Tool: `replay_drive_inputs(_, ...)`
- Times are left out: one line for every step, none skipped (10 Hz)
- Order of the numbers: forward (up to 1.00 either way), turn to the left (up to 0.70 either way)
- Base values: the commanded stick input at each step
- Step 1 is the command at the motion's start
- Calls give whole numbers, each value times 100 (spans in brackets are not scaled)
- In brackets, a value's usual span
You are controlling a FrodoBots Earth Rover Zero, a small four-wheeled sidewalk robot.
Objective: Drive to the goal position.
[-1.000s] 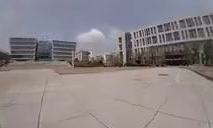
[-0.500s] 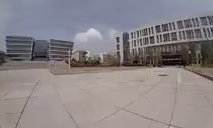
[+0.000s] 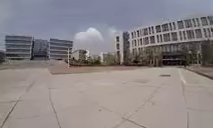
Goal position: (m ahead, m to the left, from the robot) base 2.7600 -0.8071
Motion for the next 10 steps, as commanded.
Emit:
replay_drive_inputs(70,0)
replay_drive_inputs(70,0)
replay_drive_inputs(70,0)
replay_drive_inputs(70,0)
replay_drive_inputs(70,0)
replay_drive_inputs(70,0)
replay_drive_inputs(70,0)
replay_drive_inputs(70,0)
replay_drive_inputs(70,0)
replay_drive_inputs(70,0)
